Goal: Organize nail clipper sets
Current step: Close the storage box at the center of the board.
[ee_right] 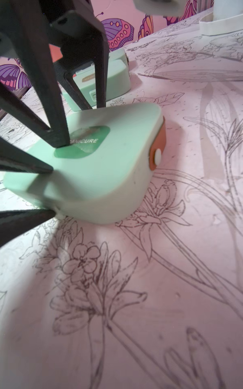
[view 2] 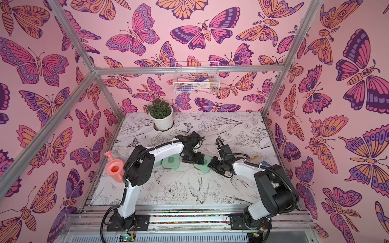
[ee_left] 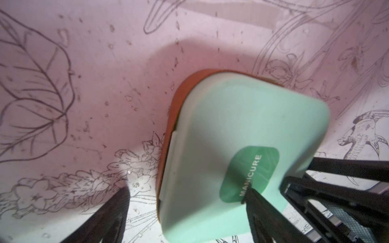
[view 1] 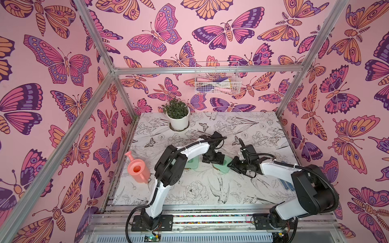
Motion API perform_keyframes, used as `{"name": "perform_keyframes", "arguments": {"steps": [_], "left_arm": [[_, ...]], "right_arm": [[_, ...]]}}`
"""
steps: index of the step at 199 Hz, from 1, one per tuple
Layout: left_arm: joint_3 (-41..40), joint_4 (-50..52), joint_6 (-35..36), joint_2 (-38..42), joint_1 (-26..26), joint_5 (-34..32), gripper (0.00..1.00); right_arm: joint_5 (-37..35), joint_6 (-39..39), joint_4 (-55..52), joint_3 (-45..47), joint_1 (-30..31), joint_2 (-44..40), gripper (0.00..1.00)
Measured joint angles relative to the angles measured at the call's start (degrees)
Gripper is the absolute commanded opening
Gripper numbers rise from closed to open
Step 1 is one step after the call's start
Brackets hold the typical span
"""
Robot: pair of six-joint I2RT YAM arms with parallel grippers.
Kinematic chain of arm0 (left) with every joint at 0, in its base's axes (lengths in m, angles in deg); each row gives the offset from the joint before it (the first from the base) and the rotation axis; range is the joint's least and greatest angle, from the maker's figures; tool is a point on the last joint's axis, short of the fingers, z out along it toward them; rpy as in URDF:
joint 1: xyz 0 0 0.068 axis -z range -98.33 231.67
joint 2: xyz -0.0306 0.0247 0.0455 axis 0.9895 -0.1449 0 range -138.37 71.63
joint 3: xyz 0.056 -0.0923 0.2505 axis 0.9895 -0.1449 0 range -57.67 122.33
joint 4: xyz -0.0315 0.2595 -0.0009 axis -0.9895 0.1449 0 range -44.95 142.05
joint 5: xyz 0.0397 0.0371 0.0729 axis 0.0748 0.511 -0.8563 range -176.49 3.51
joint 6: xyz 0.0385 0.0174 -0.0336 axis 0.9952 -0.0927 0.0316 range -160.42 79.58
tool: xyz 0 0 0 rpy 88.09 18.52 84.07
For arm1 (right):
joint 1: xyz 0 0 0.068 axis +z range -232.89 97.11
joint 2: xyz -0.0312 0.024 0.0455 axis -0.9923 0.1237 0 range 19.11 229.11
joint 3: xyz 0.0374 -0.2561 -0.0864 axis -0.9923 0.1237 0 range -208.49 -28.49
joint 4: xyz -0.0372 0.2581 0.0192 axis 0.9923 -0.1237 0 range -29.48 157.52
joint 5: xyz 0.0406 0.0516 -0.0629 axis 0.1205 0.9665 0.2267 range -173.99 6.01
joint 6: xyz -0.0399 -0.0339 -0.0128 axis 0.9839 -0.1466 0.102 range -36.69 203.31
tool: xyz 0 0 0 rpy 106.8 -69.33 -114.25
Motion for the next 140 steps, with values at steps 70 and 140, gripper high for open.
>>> {"name": "perform_keyframes", "arguments": {"steps": [70, 140], "left_arm": [[0.0, 0.0, 0.0, 0.0, 0.0, 0.2, 0.87], [0.0, 0.2, 0.0, 0.0, 0.0, 0.6, 0.87]], "right_arm": [[0.2, -0.8, 6.2, 1.1, 0.4, 1.9, 0.32], [0.3, -1.7, 9.3, 1.1, 0.6, 3.3, 0.32]]}}
